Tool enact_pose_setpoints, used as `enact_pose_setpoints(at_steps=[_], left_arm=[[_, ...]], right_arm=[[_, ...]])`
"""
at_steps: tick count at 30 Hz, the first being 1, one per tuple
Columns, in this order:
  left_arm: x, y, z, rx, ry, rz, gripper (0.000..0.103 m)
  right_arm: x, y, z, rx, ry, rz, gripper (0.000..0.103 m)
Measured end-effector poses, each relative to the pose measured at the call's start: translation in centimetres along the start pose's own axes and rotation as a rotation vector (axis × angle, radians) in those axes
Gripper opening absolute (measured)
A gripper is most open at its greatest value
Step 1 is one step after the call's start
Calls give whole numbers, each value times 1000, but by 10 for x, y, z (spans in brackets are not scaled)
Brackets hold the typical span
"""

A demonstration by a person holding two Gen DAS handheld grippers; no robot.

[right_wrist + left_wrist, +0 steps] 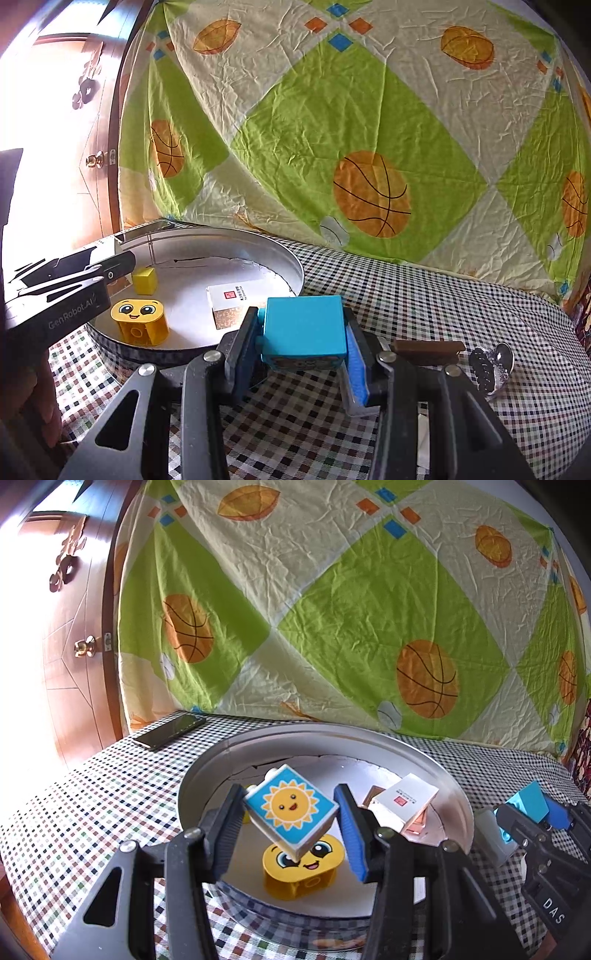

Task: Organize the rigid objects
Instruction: 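Carry the sun-face cube in the left gripper while the right gripper carries the cyan block toward the tin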

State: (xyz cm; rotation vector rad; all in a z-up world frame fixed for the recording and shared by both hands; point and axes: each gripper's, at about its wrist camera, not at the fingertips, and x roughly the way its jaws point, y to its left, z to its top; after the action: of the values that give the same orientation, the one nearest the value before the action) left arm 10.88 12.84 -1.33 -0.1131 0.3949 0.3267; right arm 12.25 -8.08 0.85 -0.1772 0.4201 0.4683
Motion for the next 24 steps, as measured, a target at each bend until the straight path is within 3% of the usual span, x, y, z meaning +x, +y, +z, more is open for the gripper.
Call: enact_pose_setpoints(at_steps=[18,24], left_arm=[[17,22,4,19,48,7,49],[27,26,16,47,72,0,49]], right_arm=[[19,21,7,-41,28,63,45],[26,23,28,-23,48,128,45]])
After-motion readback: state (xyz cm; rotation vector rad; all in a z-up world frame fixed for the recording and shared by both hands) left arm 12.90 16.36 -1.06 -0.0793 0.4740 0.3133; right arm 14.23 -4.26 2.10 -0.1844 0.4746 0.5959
